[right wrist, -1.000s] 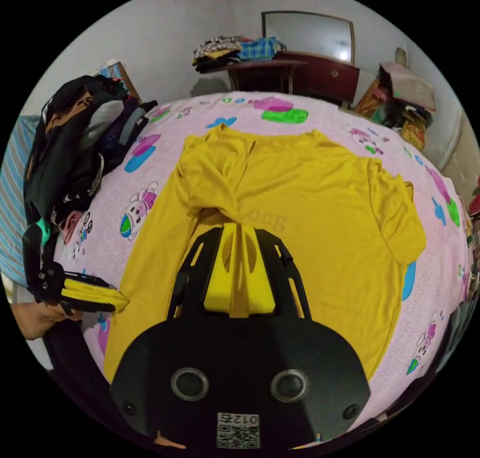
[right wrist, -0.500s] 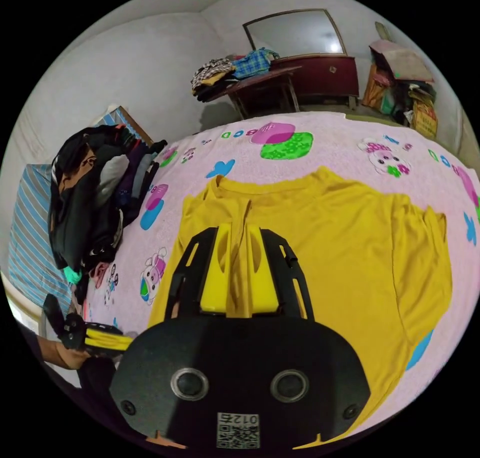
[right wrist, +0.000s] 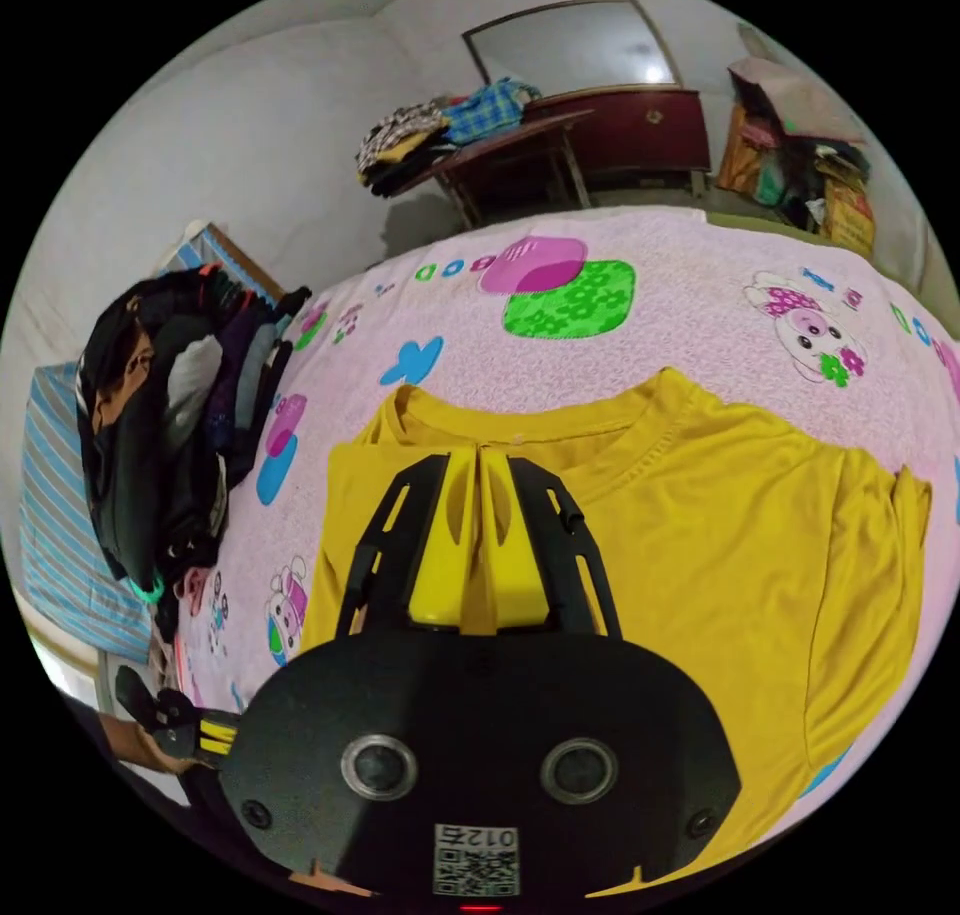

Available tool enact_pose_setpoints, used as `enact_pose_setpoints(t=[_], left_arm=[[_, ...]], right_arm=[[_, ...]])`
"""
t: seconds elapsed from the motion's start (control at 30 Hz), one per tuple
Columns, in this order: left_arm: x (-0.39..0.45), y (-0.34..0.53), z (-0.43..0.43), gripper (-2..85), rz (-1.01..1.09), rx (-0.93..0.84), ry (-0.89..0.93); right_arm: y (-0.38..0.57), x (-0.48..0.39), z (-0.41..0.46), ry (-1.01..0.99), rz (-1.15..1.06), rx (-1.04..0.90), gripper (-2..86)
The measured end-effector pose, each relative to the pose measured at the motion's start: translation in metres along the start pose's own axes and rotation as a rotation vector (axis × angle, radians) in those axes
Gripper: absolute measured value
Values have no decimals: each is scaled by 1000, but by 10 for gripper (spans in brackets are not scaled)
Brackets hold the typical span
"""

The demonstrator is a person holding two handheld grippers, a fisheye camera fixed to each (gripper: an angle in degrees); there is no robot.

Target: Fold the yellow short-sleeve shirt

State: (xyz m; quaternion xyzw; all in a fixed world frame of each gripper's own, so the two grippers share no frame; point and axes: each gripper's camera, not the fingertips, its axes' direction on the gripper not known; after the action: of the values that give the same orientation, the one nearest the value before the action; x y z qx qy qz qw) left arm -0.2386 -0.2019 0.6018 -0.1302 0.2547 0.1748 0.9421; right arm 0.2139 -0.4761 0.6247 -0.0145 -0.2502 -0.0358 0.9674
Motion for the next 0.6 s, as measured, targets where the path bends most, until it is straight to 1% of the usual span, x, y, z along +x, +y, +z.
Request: enact_pose_setpoints(t=[0.1, 0.17, 0.23, 0.3, 0.37, 0.53, 0.6], left_arm=[[2, -2, 3, 7, -1, 2, 7], [4, -4, 4, 7, 1, 4, 9], [6, -5, 7, 7, -2, 11, 15], [8, -7, 9, 7, -1, 13, 17], [10, -9, 10, 7, -4, 14, 22], [17, -15, 16, 7, -9, 12, 30], [21, -18, 18, 7, -13, 17, 33]], right_arm=[[-4, 16, -3, 59, 55, 34, -8], [-9, 23, 10, 89, 39, -57, -5], [-15, 27, 6, 103, 30, -52, 2], [-21, 32, -4, 105, 57, -44, 31], [-16, 36, -29, 53, 58, -1, 35], [28, 45, -51, -56, 49, -107, 46], [49, 45, -57, -87, 12, -116, 48]])
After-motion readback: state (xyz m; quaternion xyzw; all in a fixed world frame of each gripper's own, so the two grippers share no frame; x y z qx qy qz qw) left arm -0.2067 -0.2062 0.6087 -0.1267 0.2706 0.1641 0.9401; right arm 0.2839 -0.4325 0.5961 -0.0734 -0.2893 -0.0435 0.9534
